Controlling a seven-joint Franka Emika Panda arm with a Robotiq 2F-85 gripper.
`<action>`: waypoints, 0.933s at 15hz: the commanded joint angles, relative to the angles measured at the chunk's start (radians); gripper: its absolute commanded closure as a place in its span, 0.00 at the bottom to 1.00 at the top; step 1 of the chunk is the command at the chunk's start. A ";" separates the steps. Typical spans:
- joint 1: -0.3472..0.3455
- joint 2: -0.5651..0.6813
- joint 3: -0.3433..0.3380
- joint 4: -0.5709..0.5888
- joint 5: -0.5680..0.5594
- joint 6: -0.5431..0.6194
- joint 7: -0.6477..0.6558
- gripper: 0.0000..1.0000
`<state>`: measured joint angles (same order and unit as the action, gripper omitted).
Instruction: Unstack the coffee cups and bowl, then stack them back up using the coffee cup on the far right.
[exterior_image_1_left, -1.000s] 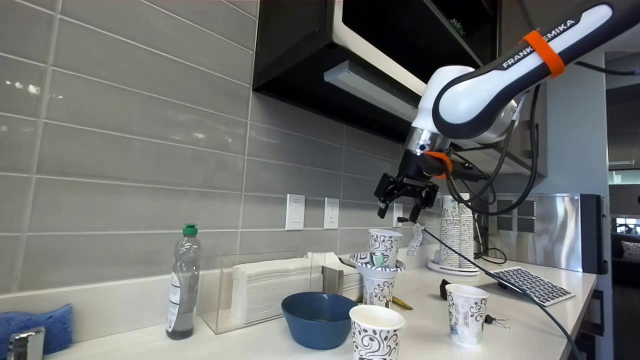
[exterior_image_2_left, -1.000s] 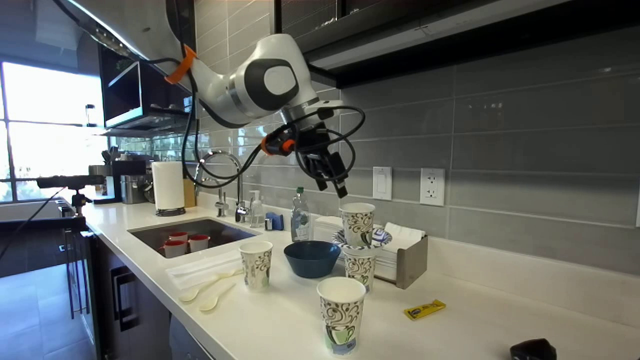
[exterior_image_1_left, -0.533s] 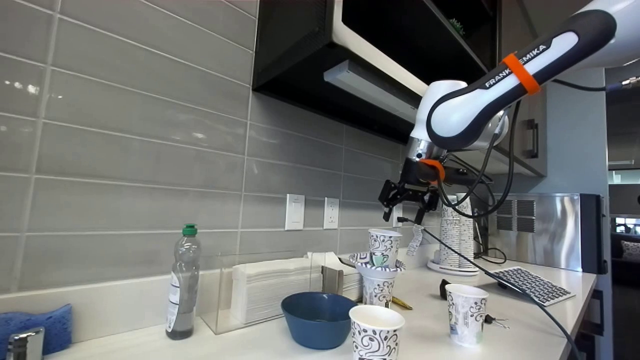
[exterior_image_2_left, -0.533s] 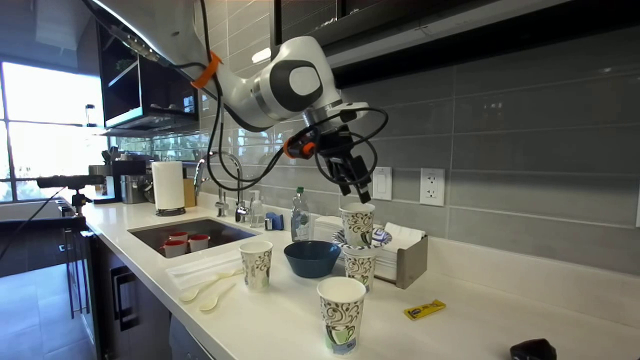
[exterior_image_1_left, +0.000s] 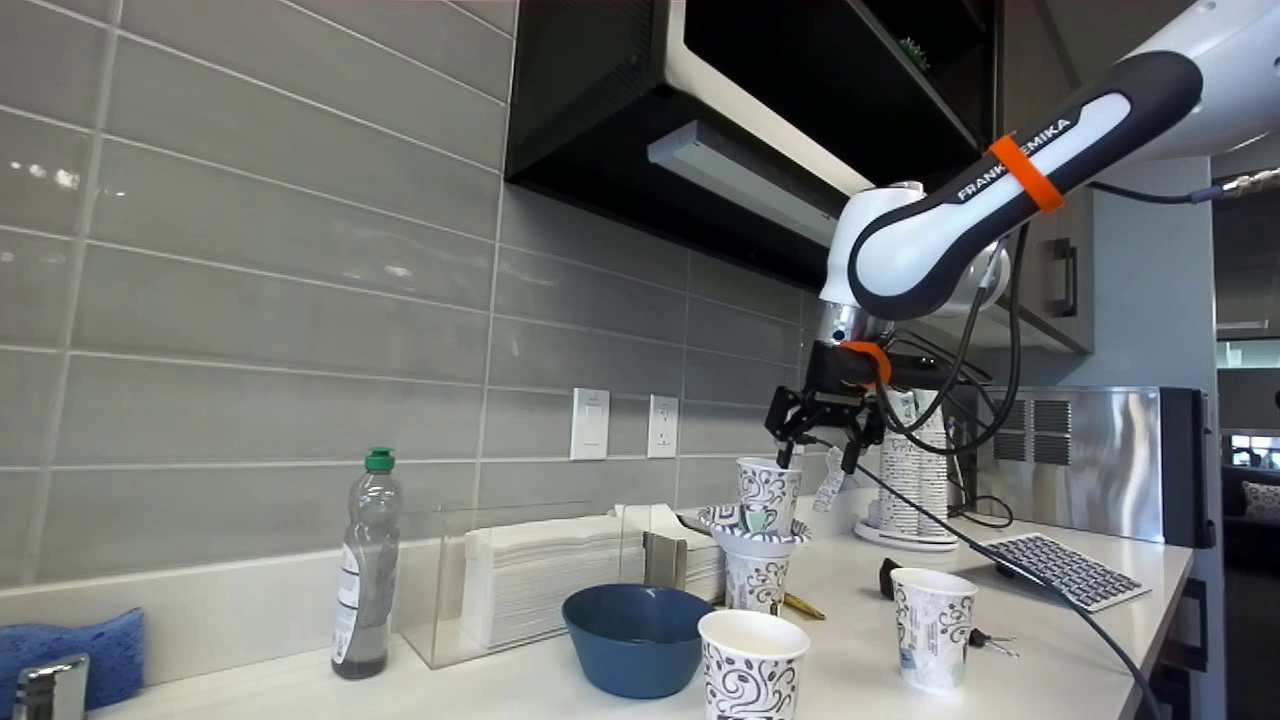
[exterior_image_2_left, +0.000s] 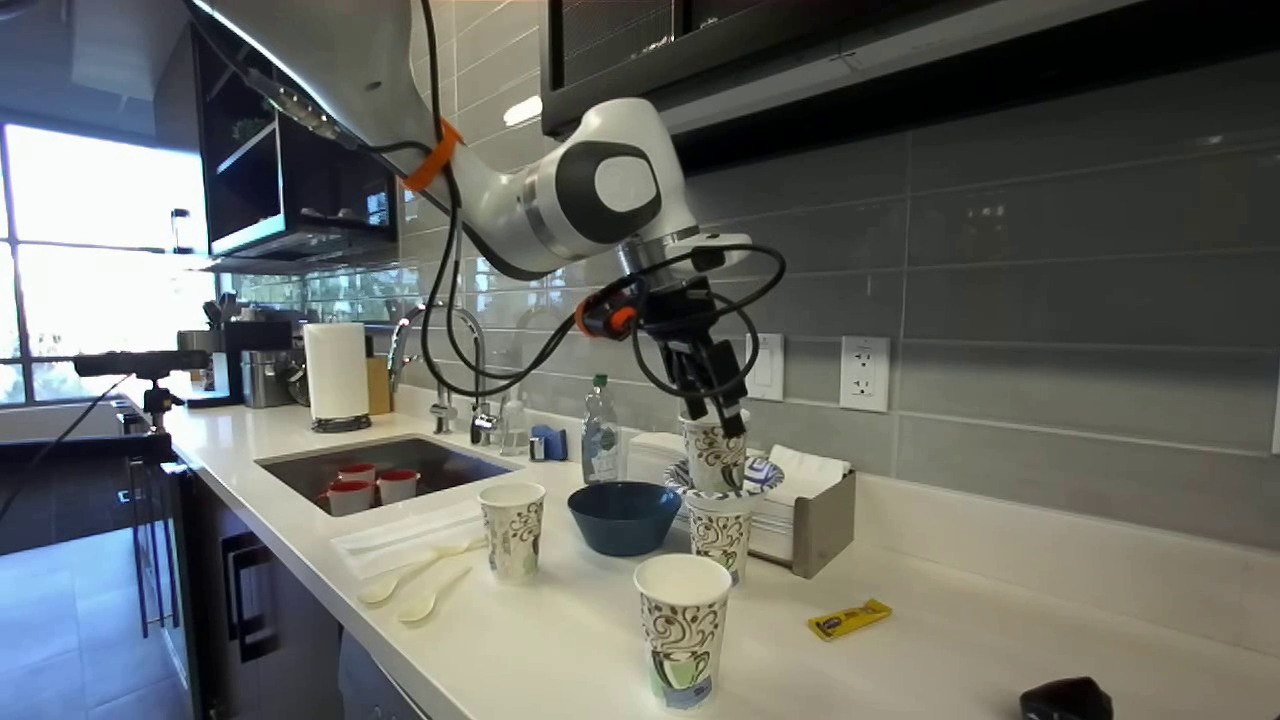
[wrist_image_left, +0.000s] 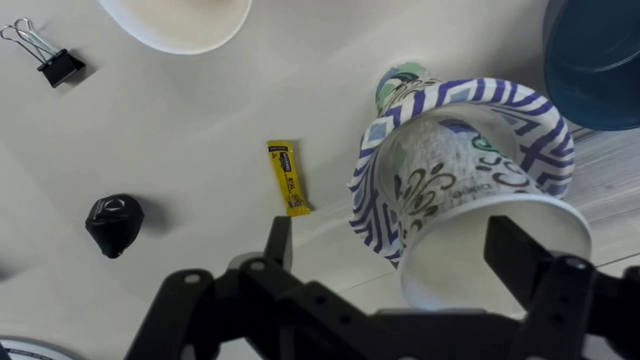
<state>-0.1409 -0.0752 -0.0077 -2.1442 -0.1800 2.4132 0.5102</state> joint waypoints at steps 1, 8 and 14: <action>0.016 0.018 -0.017 0.022 0.018 -0.020 0.024 0.26; 0.018 0.016 -0.022 0.018 0.023 -0.007 0.044 0.71; 0.021 0.014 -0.022 0.010 0.023 0.031 0.052 1.00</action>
<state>-0.1358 -0.0666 -0.0169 -2.1426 -0.1727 2.4195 0.5490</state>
